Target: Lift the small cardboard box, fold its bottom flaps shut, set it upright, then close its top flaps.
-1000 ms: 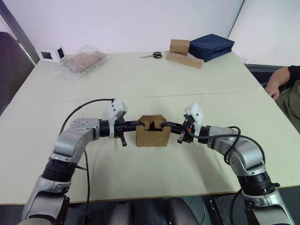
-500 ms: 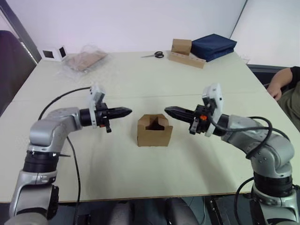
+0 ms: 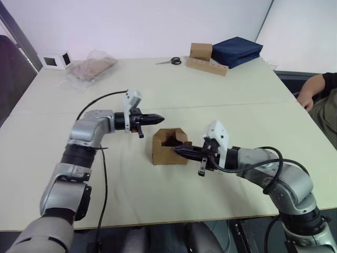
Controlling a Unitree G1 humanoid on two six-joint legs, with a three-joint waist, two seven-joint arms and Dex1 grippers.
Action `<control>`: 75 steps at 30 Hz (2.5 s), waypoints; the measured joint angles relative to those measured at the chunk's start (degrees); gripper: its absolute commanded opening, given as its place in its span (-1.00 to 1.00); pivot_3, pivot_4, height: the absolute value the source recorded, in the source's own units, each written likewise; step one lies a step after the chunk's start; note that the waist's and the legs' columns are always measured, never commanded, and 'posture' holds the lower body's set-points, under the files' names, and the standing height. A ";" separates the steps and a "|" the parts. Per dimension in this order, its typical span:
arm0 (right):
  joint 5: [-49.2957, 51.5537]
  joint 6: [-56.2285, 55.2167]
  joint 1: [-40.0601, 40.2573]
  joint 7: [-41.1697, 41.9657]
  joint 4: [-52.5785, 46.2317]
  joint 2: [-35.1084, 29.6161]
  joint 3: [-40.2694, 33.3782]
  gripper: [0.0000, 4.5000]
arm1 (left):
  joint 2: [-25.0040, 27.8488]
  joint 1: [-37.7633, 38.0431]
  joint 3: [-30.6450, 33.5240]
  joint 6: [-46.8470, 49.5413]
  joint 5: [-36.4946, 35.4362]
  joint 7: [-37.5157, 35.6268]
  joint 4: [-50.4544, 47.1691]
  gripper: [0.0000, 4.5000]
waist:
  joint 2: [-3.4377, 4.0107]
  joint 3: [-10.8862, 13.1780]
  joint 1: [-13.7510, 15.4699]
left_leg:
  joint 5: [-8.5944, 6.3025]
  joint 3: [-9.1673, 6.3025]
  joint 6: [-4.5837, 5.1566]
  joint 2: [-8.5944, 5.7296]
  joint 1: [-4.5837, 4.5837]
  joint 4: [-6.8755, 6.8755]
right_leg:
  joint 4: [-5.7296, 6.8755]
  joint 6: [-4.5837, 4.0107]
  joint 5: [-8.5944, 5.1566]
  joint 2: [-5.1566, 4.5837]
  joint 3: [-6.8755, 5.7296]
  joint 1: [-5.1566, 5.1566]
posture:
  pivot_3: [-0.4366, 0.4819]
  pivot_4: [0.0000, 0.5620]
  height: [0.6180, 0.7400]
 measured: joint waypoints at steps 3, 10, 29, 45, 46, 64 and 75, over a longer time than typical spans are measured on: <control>-0.64 -0.38 -0.14 -0.32 0.38 0.77 0.49 -1.00 | -0.76 -1.01 0.02 -1.89 1.08 -1.25 2.73 -0.97 | 0.00 0.00 0.07 | 0.00 0.00 0.00 -0.01 -0.01 0.00 | 0.00 0.00 0.00 -0.02 0.00 0.01 | -0.05 -0.47 1.00; -1.64 -0.54 -0.60 -0.42 1.87 1.59 1.24 -1.00 | -1.60 -1.05 0.28 -2.49 2.14 -2.64 3.85 -0.97 | -0.01 0.00 0.08 | 0.00 -0.01 0.00 -0.01 -0.01 0.01 | 0.00 0.00 0.00 -0.02 0.00 0.01 | -0.05 -0.47 1.00; -2.25 -0.44 -2.55 0.23 3.78 2.56 1.92 -1.00 | -5.23 -3.55 -2.36 -12.18 10.41 -8.81 17.94 -0.97 | -0.01 0.00 0.09 | 0.00 0.00 0.00 -0.01 -0.02 0.01 | 0.00 0.00 0.00 -0.02 0.00 0.00 | -0.05 -0.47 1.00; -5.76 -2.74 -2.77 1.70 9.27 3.25 4.24 -1.00 | -6.65 -3.52 -3.45 -15.40 12.71 -10.54 18.77 -0.97 | -0.01 0.00 0.06 | 0.00 -0.01 0.00 -0.01 -0.02 0.02 | 0.01 0.00 0.00 -0.02 -0.01 0.01 | -0.05 -0.47 1.00; -6.21 -2.99 -2.80 1.79 9.51 3.28 4.55 -1.00 | -6.64 -3.50 -3.45 -15.55 12.73 -10.54 18.76 -0.97 | -0.01 0.00 0.07 | 0.00 -0.01 0.00 -0.01 -0.02 0.02 | 0.01 0.00 0.00 -0.02 -0.01 0.00 | -0.05 -0.47 1.00; -10.50 -6.77 -4.31 3.61 12.73 3.55 7.36 -1.00 | -3.90 -2.13 -0.86 -13.46 11.58 -9.48 10.49 -0.97 | 0.00 0.00 0.04 | 0.00 -0.03 0.00 -0.01 0.00 0.03 | 0.04 0.00 0.00 -0.02 -0.01 0.01 | -0.05 -0.47 1.00; -10.52 -6.97 -4.93 4.00 13.61 3.77 7.05 -1.00 | 7.64 9.08 7.41 1.81 1.67 -7.62 -15.77 -0.97 | 0.01 0.00 -0.56 | 0.00 -0.05 0.00 0.05 0.00 -0.03 | 0.04 0.00 0.00 -0.01 0.01 -0.02 | -0.05 -0.47 1.00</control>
